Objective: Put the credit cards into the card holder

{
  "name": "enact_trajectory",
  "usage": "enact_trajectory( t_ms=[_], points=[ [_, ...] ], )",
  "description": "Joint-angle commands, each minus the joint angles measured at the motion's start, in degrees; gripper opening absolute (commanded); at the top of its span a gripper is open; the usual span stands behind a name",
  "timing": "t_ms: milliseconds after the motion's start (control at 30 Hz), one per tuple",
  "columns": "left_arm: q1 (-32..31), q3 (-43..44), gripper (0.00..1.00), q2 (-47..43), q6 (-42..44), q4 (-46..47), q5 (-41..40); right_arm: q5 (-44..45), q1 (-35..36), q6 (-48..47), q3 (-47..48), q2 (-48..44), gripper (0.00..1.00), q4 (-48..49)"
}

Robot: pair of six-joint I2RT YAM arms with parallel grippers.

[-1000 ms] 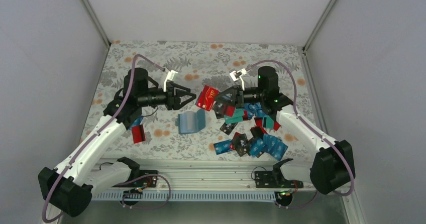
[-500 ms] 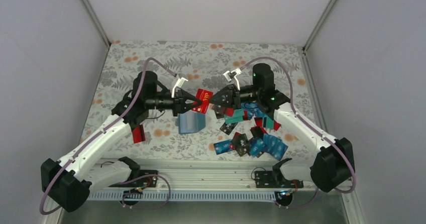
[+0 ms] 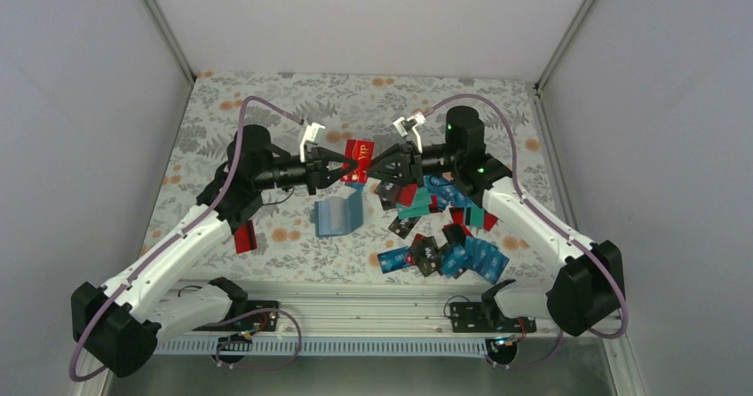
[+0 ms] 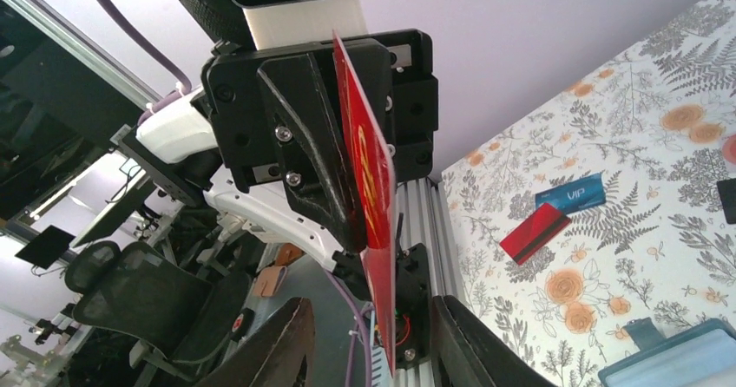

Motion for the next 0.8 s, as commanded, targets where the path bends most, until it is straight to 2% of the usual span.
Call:
enact_trajectory(
  t_ms=[0, 133, 267, 367, 500, 600, 767],
  points=[
    [-0.4, -1.3, 0.02, -1.0, -3.4, 5.4, -0.4, -0.3, 0.6, 3.3, 1.9, 0.7, 0.35, 5.4],
    [-0.7, -1.5, 0.02, -1.0, -4.0, 6.3, -0.3, -0.5, 0.9, 3.8, 3.2, 1.5, 0.31, 6.1],
    [-0.7, -1.8, 0.02, -0.8, -4.5, 7.4, -0.2, -1.0, 1.4, 4.6, 4.1, 2.0, 0.2, 7.3],
    [-0.7, -2.3, 0.02, -0.3, -5.0, 8.3, -0.1, -1.2, 1.8, 4.4, 4.7, 2.3, 0.06, 7.5],
    [-0.7, -2.3, 0.03, 0.2, -4.1, 6.9, -1.1, 0.7, 1.8, 3.0, 5.1, 2.1, 0.04, 4.8],
    [-0.7, -1.3, 0.15, 0.3, -1.6, 1.0, -5.2, 4.2, 1.8, 1.3, 5.9, 2.1, 0.04, 0.4],
    [-0.8, -0.3, 0.49, -0.9, 3.5, -12.4, -19.4, 11.2, 1.8, -1.8, 5.2, 2.5, 0.04, -8.6]
  ],
)
